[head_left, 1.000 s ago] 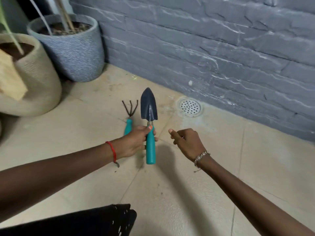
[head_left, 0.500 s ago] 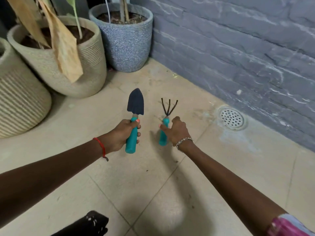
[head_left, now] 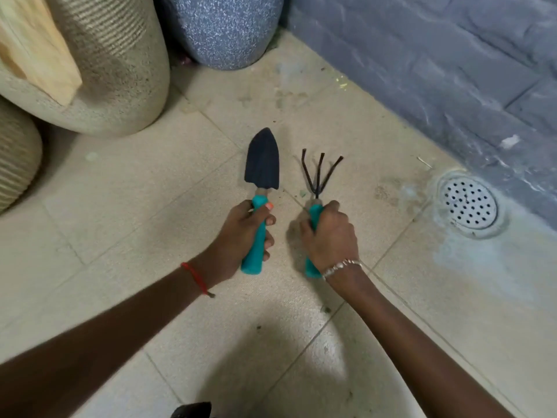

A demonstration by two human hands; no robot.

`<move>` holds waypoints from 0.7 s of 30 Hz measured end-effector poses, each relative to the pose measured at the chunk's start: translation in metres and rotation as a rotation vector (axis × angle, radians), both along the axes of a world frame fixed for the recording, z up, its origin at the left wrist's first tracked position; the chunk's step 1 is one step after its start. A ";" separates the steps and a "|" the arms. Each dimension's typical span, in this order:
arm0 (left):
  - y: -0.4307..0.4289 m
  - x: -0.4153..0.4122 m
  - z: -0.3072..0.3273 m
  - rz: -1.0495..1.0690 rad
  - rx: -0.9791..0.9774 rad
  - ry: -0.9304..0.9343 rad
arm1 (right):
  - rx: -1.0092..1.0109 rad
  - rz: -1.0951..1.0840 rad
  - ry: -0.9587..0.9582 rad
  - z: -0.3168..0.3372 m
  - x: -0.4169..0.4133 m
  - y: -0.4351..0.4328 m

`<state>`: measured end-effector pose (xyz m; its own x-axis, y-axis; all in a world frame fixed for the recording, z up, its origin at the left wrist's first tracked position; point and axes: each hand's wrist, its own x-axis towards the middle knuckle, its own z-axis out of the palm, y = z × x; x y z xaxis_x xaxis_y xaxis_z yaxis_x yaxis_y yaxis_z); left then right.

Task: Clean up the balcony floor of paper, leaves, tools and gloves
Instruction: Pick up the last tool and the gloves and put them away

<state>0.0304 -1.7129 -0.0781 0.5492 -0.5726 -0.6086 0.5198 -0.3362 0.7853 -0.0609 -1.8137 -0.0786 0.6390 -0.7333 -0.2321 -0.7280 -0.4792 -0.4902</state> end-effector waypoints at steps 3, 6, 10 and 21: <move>-0.010 -0.017 0.010 0.130 0.030 0.025 | 0.013 -0.072 -0.100 0.013 -0.010 0.006; -0.011 -0.034 0.029 0.216 0.022 0.062 | 0.044 -0.199 -0.218 0.030 -0.015 0.023; 0.007 -0.045 0.081 0.216 0.096 0.042 | 0.097 -0.237 -0.219 0.076 -0.037 0.059; 0.030 -0.039 0.407 0.035 0.107 -0.030 | 0.167 -0.156 -0.269 0.407 -0.054 0.063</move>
